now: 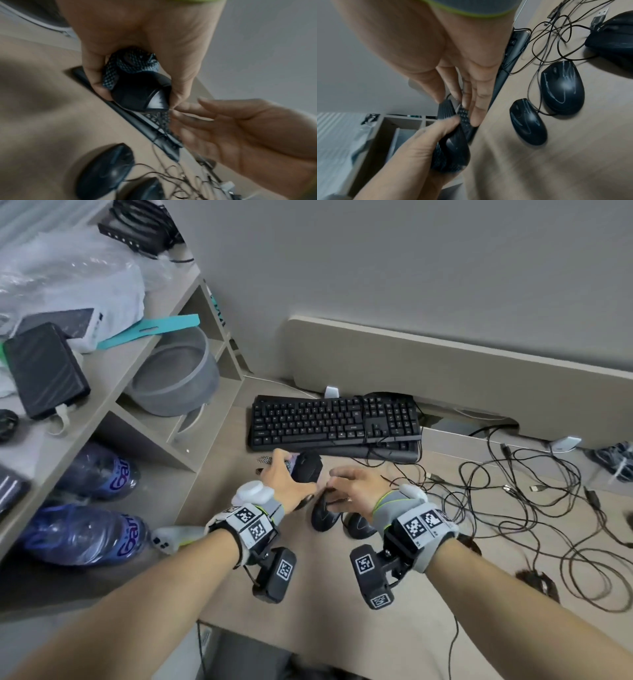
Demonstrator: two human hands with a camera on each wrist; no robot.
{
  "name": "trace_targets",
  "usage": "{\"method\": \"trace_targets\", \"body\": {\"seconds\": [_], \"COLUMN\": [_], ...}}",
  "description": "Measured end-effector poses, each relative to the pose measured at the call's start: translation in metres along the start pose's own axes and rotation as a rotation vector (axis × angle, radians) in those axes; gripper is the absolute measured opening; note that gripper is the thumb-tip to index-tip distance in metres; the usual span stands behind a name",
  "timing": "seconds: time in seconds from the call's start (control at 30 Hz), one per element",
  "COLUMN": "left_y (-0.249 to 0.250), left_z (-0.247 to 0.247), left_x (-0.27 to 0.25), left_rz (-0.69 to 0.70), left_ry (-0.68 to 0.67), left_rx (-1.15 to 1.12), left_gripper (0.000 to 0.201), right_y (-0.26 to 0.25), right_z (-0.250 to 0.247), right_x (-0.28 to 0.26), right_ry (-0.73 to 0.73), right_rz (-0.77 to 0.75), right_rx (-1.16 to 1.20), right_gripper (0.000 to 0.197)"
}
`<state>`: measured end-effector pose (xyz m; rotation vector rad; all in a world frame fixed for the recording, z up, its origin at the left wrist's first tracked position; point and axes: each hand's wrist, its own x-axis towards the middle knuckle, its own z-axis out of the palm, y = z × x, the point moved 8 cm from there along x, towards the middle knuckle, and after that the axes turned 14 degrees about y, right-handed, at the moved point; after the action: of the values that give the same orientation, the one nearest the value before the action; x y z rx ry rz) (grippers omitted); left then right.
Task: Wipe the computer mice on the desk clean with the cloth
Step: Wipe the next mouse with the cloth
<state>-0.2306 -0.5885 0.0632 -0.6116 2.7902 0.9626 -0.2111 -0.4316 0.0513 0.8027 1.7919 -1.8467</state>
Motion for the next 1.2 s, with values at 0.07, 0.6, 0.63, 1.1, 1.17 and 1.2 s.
{"method": "trace_targets", "body": {"seconds": [0.07, 0.6, 0.63, 1.1, 1.17, 1.2], "left_y": [-0.028, -0.095, -0.094, -0.027, -0.014, -0.008], "left_z": [0.007, 0.057, 0.048, 0.071, 0.084, 0.091], "left_x": [0.012, 0.040, 0.040, -0.017, -0.022, -0.026], "left_rz": [-0.031, 0.080, 0.084, -0.182, -0.197, -0.222], "left_ry": [0.027, -0.001, 0.024, -0.284, -0.340, -0.381], "left_rx": [0.067, 0.246, 0.209, -0.447, -0.511, -0.541], "left_gripper": [0.064, 0.031, 0.027, 0.012, 0.023, 0.022], "right_y": [0.020, 0.085, 0.082, 0.047, 0.048, 0.050], "right_z": [-0.002, -0.004, 0.001, 0.005, -0.012, -0.024], "right_x": [0.009, 0.058, 0.056, 0.010, 0.012, 0.016], "right_ry": [0.030, 0.173, 0.160, -0.092, -0.034, 0.013], "right_rz": [0.057, 0.186, 0.179, -0.044, -0.028, -0.028], "right_rx": [-0.009, -0.061, -0.067, -0.137, -0.088, -0.085], "right_gripper": [0.012, 0.006, 0.007, 0.035, 0.028, 0.022]}}
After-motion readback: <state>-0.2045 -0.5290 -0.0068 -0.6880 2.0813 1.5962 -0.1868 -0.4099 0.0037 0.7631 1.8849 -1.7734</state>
